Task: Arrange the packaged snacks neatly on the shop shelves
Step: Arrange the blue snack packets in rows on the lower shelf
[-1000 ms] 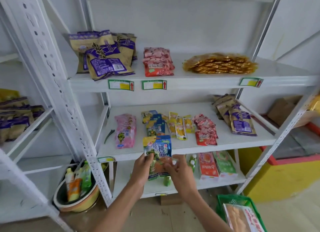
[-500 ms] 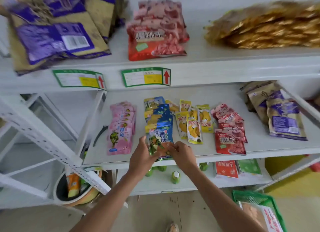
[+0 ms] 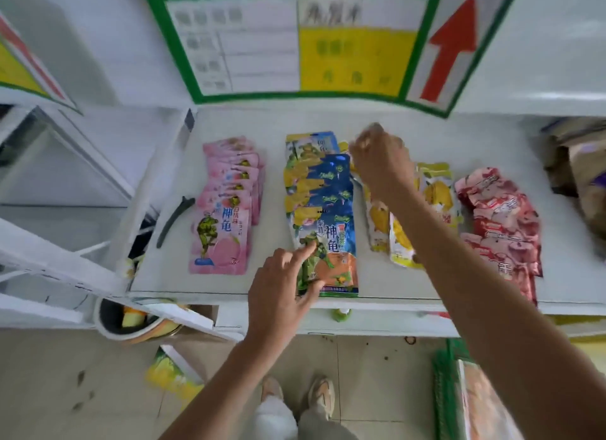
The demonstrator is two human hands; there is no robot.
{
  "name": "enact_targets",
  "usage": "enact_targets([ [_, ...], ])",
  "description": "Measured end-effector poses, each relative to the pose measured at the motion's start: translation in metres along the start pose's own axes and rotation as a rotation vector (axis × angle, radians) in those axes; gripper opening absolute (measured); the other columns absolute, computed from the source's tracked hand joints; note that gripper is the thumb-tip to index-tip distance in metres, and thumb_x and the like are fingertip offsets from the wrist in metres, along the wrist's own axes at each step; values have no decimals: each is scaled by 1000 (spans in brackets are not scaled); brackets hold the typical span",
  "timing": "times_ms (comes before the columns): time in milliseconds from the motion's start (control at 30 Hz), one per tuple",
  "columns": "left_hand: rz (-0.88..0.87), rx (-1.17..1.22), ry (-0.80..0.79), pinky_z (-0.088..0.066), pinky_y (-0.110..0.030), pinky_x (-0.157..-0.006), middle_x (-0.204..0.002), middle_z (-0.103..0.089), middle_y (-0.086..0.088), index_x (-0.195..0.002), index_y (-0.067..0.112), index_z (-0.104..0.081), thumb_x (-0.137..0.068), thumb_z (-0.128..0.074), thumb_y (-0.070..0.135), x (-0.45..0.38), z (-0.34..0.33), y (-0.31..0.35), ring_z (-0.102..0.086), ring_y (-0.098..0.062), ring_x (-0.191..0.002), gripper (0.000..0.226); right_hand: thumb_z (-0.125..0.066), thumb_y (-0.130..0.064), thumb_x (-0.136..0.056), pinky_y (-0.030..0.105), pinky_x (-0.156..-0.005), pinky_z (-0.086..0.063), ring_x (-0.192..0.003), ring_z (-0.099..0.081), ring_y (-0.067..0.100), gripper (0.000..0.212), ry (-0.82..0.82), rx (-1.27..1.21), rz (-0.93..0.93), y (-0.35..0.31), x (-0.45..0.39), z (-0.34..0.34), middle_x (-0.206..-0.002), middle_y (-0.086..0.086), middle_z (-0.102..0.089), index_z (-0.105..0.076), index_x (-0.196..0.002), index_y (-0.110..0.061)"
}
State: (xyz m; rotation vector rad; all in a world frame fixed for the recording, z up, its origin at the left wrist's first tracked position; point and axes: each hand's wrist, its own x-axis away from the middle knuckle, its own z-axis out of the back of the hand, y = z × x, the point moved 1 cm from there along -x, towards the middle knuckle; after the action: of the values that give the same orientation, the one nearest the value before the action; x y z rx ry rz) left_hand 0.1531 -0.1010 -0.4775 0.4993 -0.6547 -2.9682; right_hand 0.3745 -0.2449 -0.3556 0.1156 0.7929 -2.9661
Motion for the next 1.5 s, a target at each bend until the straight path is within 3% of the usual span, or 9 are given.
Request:
enact_targets([
  [200,-2,56,26,-41,-21,-73,-101,-52,12,-147,34,-54,-94,-68,56,9,-9,-5,-49,-7,-87,59,-52,-47,-107,38,-104,-46,-131,-57,30,48,-489,327,129,-43,-88,-66,-142,12,-61,-57,-140,-12],
  [300,8,59,28,-40,-19,-73,-101,-52,13,-146,35,-53,-93,-64,60,6,-11,-5,-49,-5,-86,59,-56,-25,-108,24,-86,-49,-132,-58,26,39,-612,285,75,-47,-110,-82,-147,11,-58,-55,-142,-6],
  [667,-4,82,24,-48,-25,-73,-102,-54,11,-146,36,-53,-95,-62,59,3,-8,-8,-52,-9,-87,57,-86,-25,-83,40,-99,-52,-123,-58,33,98,-236,-216,-261,-26,-122,-84,-137,21,-51,-26,-156,1],
  [733,2,84,36,-48,-24,-75,-106,-55,9,-147,35,-54,-96,-60,60,4,-9,-10,-55,-9,-91,57,-82,-19,-87,41,-99,-52,-129,-57,36,87,-121,-436,-274,-25,-121,-69,-146,21,-50,-29,-155,-7],
  [833,-17,103,74,-52,-26,-72,-113,-56,7,-146,34,-56,-94,-62,59,5,-11,-11,-60,-11,-95,58,-79,-13,-89,23,-60,-54,-84,-70,15,26,120,-746,-338,-24,-126,-26,-102,7,-67,-58,-104,-10],
  [933,11,92,100,-51,-25,-64,-118,-57,7,-144,36,-59,-89,-70,55,-1,-9,-5,-63,-10,-91,59,-84,-14,-76,35,-77,-65,-63,-63,10,31,61,-899,-323,8,-124,18,-84,5,-64,-53,-77,-19],
  [1200,76,111,73,-50,-26,-41,-128,-50,9,-148,37,-52,-91,-68,57,-15,2,-3,-62,-4,-80,62,-79,-4,-88,33,-55,-61,-74,-77,24,37,84,-1054,-206,34,55,74,-105,9,-78,-62,-121,-14],
  [1333,95,372,148,-59,-32,-61,-129,-57,12,-136,33,-62,-107,-47,52,1,39,4,-59,7,-82,38,-72,-4,-94,45,-65,-63,-66,-74,26,26,-25,-1036,-276,43,149,57,-93,12,-79,-62,-115,-17],
  [1500,241,1032,-178,-52,-26,-80,-97,-77,15,-98,37,-72,-106,-58,39,40,124,54,-69,0,-90,17,-64,0,-99,44,-61,-61,-62,-71,25,26,-203,-1052,-134,-8,272,67,-88,12,-76,-59,-116,-20],
])
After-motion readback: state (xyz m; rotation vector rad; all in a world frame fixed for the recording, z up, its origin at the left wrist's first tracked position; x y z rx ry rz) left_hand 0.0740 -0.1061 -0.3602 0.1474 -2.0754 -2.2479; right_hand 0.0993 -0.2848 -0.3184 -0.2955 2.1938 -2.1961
